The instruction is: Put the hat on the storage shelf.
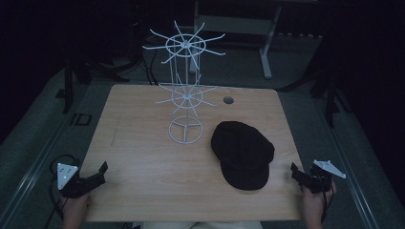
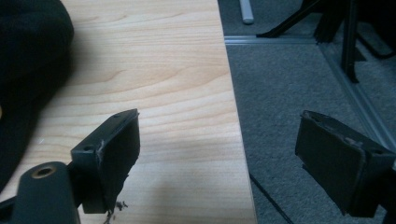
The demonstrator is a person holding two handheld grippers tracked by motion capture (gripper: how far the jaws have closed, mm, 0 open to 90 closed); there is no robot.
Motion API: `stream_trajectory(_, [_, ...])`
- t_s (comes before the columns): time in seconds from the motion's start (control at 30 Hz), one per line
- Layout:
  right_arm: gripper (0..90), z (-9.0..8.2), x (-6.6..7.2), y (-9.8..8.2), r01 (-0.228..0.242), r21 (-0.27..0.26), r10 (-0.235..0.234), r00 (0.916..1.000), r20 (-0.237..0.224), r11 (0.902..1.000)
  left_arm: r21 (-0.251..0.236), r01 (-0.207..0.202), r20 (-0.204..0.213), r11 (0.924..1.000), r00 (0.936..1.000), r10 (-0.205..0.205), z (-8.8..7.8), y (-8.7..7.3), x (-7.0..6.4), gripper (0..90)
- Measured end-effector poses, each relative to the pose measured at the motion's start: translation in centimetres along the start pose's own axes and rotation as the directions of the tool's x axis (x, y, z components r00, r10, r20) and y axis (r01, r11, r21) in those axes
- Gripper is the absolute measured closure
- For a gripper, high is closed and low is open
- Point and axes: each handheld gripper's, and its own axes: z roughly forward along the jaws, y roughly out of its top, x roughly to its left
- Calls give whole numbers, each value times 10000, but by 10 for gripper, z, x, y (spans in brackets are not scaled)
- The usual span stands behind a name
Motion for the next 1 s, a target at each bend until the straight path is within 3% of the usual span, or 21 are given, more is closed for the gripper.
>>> stream_trajectory(0.17, [137, 0, 0, 0, 18, 146, -17, 10000, -25, 9999, -3, -6, 9, 10000, 10000, 6, 0, 0, 0, 14])
stream_trajectory(0.33, [144, 3, -2, 1, -145, 649, 167, 9993, -321, 9978, 40, -44, -11, 10000, 10000, 44, 0, 0, -1, 14])
stream_trajectory(0.6, [142, -6, 6, 20, -360, 529, 406, 9954, -872, 9979, 59, -36, -65, 10000, 10000, 37, 1, 0, -1, 14])
stream_trajectory(0.83, [142, -20, 26, 45, 317, -23, -318, 9920, -1225, 9995, 45, -36, -79, 10000, 10000, 36, 1, 0, -1, 15])
stream_trajectory(1.0, [130, -26, 42, 64, 494, -280, -531, 9864, -1556, 9984, 42, -24, -80, 10000, 10000, 25, 0, 0, -1, 14])
